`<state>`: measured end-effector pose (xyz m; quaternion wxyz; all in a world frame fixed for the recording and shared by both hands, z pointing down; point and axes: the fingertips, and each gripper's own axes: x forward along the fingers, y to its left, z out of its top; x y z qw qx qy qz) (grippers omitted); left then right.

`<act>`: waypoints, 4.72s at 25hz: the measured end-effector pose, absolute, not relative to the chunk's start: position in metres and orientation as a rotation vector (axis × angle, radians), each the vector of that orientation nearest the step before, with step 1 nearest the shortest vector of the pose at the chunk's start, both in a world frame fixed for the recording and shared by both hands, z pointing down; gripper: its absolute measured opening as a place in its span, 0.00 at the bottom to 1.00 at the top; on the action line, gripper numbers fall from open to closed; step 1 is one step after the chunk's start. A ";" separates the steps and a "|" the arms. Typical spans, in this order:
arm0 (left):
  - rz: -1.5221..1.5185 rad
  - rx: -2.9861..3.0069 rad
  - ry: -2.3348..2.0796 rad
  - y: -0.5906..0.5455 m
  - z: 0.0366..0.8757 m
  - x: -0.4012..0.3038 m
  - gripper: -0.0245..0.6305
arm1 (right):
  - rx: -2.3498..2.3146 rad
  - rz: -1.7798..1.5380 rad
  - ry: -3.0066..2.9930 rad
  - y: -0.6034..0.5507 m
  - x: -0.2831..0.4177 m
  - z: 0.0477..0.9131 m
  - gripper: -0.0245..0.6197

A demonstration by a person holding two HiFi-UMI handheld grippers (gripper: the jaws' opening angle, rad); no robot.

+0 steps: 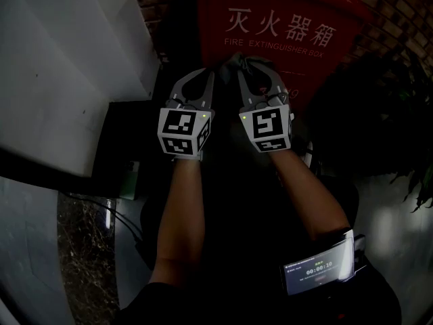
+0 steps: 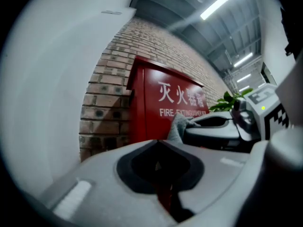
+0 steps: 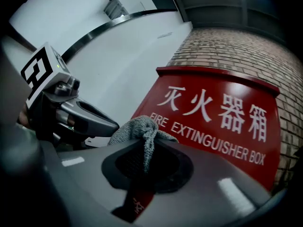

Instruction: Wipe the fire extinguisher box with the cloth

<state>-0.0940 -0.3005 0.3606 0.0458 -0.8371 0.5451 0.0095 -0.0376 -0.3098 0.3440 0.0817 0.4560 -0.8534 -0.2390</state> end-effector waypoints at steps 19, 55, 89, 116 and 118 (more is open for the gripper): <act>0.095 -2.580 1.654 -0.306 0.364 -0.080 0.04 | 1.314 -0.677 -2.559 -0.325 -0.040 0.374 0.09; -0.029 -2.577 1.740 -0.281 0.408 -0.086 0.04 | 1.457 -0.578 -2.475 -0.303 0.007 0.387 0.09; 0.018 -2.663 1.613 -0.303 0.421 -0.058 0.04 | 1.514 -0.461 -2.453 -0.335 0.013 0.424 0.09; 0.006 -2.709 1.729 -0.300 0.451 -0.065 0.04 | 1.789 -0.368 -2.317 -0.328 0.107 0.430 0.10; 0.041 -2.705 1.758 -0.300 0.448 -0.072 0.04 | 1.697 -0.401 -2.364 -0.323 0.070 0.435 0.09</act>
